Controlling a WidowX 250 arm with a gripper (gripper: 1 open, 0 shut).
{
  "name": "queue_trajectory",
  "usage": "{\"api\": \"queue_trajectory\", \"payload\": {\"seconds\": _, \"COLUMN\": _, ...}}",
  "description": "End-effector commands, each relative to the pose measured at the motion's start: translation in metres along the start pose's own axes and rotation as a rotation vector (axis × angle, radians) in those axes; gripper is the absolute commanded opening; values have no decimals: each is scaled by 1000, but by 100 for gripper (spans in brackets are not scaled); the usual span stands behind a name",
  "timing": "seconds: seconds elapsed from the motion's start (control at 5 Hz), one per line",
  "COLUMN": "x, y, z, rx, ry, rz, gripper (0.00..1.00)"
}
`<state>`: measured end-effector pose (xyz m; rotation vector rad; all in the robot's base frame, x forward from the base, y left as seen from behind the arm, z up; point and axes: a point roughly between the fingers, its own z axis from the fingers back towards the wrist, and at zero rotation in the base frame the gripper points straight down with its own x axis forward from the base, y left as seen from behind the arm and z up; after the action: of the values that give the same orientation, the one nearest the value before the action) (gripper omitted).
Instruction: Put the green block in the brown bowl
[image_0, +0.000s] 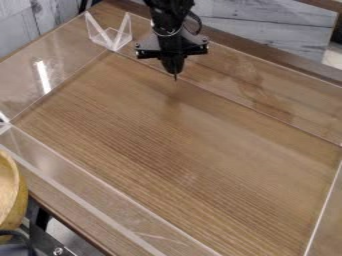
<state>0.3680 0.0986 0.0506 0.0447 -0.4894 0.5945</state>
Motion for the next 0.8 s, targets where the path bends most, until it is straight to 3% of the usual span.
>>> {"api": "queue_trajectory", "payload": {"seconds": 0.0, "x": 22, "y": 0, "z": 14, "rx": -19, "ry": -60, "rz": 14, "gripper": 0}}
{"api": "queue_trajectory", "payload": {"seconds": 0.6, "x": 26, "y": 4, "z": 12, "rx": -18, "ry": -43, "rz": 23, "gripper": 0}}
